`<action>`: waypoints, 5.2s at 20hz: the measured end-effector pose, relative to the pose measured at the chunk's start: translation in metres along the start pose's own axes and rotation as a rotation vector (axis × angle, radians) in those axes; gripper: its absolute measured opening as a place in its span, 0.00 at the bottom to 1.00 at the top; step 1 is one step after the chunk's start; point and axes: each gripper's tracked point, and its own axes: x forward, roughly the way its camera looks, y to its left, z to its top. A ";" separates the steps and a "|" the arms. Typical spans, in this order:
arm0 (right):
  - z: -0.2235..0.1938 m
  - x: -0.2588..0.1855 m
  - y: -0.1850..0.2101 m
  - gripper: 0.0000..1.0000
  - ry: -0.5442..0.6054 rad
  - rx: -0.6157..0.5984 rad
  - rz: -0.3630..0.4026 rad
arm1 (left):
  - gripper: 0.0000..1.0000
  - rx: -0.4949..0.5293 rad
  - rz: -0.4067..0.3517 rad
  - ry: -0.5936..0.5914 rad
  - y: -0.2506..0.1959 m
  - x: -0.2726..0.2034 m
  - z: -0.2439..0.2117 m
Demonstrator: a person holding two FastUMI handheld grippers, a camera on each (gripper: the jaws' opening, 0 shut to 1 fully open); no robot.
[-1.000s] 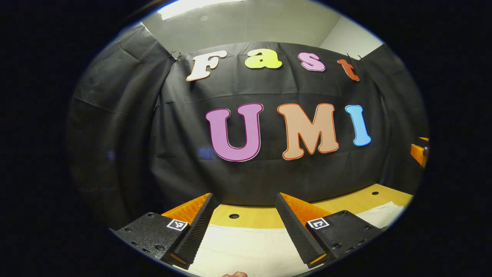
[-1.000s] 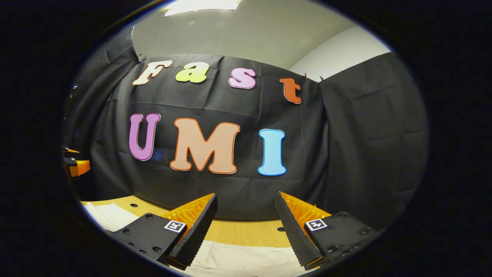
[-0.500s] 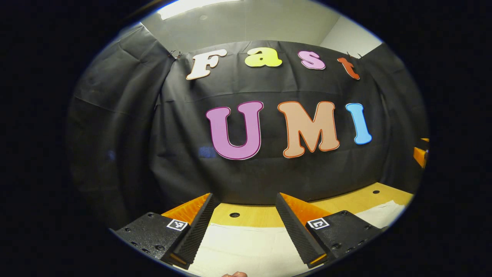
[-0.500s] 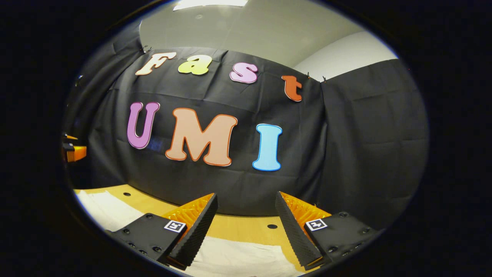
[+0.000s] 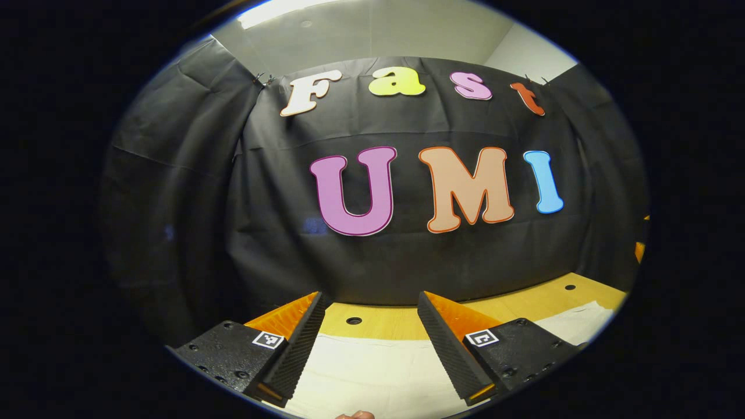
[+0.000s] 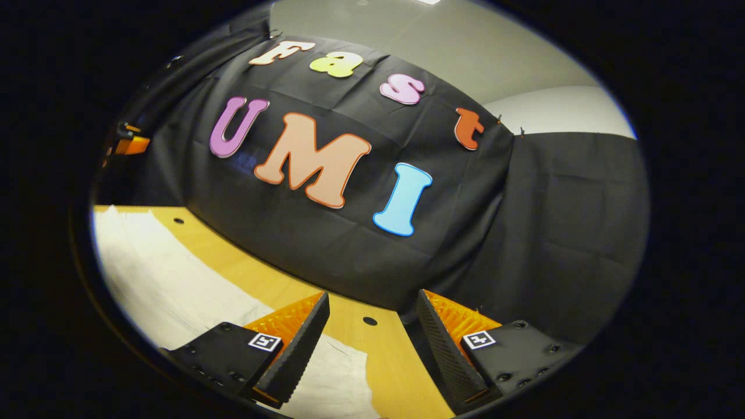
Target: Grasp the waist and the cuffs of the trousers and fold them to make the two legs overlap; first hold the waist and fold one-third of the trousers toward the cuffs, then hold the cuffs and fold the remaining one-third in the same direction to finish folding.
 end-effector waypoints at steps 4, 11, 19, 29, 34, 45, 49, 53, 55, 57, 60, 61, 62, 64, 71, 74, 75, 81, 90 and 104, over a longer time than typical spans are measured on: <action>-0.037 -0.011 0.002 0.97 0.048 -0.154 0.070 | 0.97 -0.003 0.017 0.014 0.001 0.000 -0.005; -0.109 -0.036 0.031 0.98 0.124 -0.398 0.254 | 0.96 0.023 0.037 0.020 0.006 0.001 -0.006; -0.178 -0.073 0.077 0.98 0.166 -0.658 0.497 | 0.97 0.042 0.048 0.036 0.008 0.001 -0.011; -0.254 -0.106 0.086 1.00 0.307 -0.785 0.674 | 0.96 0.068 0.069 0.054 0.014 -0.004 -0.020; -0.264 -0.097 0.096 0.95 0.305 -0.804 0.683 | 0.96 0.084 0.084 0.068 0.021 -0.005 -0.024; -0.280 -0.065 0.124 0.48 0.364 -0.815 0.698 | 0.96 0.138 0.100 0.105 0.039 -0.015 -0.042; -0.282 -0.067 0.126 0.02 0.364 -0.839 0.688 | 0.96 0.199 0.093 0.133 0.052 -0.020 -0.054; -0.285 -0.063 0.126 0.05 0.421 -0.752 0.662 | 0.96 0.299 0.062 0.164 0.068 -0.033 -0.073; -0.283 -0.063 0.129 0.07 0.410 -0.771 0.663 | 0.96 0.380 0.040 0.176 0.077 -0.038 -0.083; -0.284 -0.064 0.128 0.07 0.398 -0.796 0.653 | 0.96 0.465 0.006 0.199 0.086 -0.046 -0.096; -0.283 -0.064 0.130 0.07 0.398 -0.803 0.642 | 0.96 0.579 -0.062 0.249 0.096 -0.053 -0.118; -0.284 -0.064 0.129 0.07 0.401 -0.800 0.641 | 0.96 0.613 -0.081 0.268 0.101 -0.057 -0.125; -0.284 -0.064 0.129 0.07 0.403 -0.799 0.641 | 0.96 0.635 -0.097 0.288 0.105 -0.060 -0.131; -0.283 -0.063 0.130 0.07 0.401 -0.806 0.639 | 0.96 0.659 -0.116 0.333 0.117 -0.074 -0.148; -0.284 -0.063 0.131 0.07 0.396 -0.821 0.624 | 0.97 0.831 -0.275 0.482 0.138 -0.113 -0.212; -0.284 -0.063 0.130 0.07 0.393 -0.827 0.620 | 0.97 0.904 -0.339 0.549 0.147 -0.126 -0.239; -0.285 -0.063 0.130 0.07 0.393 -0.827 0.619 | 0.97 0.923 -0.361 0.575 0.148 -0.130 -0.247; -0.285 -0.062 0.130 0.07 0.391 -0.831 0.611 | 0.97 1.007 -0.492 0.707 0.158 -0.155 -0.292; -0.284 -0.063 0.129 0.07 0.387 -0.831 0.592 | 0.89 1.157 -0.658 0.729 0.151 -0.145 -0.311; -0.284 -0.062 0.128 0.07 0.380 -0.837 0.568 | 0.39 1.202 -0.691 0.767 0.142 -0.124 -0.327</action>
